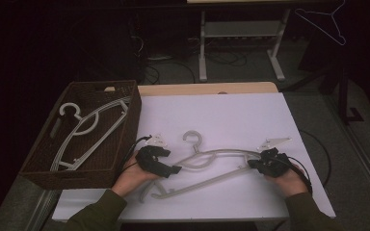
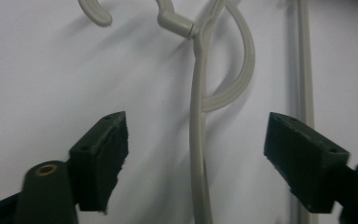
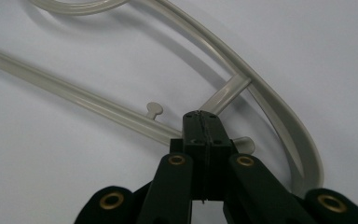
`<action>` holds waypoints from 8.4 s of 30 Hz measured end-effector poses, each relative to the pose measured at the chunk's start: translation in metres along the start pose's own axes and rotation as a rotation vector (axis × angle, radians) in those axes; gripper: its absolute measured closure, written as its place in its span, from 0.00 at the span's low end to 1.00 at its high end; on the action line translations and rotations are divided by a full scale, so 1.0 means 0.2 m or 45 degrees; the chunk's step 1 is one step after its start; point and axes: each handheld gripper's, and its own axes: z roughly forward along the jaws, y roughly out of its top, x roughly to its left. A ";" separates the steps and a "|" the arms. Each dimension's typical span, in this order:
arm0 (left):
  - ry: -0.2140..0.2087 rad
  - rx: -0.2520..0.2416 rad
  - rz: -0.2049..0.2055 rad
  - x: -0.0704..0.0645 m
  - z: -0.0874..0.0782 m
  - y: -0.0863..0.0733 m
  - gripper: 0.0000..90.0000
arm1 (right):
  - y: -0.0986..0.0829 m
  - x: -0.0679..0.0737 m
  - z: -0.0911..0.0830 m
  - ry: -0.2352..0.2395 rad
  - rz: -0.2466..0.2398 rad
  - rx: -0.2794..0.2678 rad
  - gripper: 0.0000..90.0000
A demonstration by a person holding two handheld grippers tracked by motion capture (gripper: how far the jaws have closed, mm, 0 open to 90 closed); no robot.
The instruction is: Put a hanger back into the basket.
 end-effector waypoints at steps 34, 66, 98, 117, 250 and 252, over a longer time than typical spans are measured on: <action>0.025 0.132 0.092 -0.04 0.14 0.05 0.90 | -0.01 -0.01 0.00 0.022 0.014 -0.002 1.00; 0.050 0.036 0.029 -0.02 -0.02 0.11 0.91 | -0.06 0.09 -0.10 0.021 0.042 -0.211 0.27; 0.176 -0.057 -0.057 0.07 -0.48 0.31 0.91 | -0.05 0.08 -0.11 0.007 0.024 -0.236 0.22; 0.303 -0.103 -0.130 0.25 -0.81 0.26 0.91 | -0.04 0.09 -0.10 -0.013 0.024 -0.244 0.09; 0.230 -0.467 -0.227 0.40 -0.84 -0.02 0.18 | 0.02 0.07 -0.15 0.020 0.024 -0.369 0.10; 0.209 -0.494 -0.207 0.36 -0.82 -0.01 0.17 | 0.03 0.07 -0.16 0.025 0.018 -0.401 0.10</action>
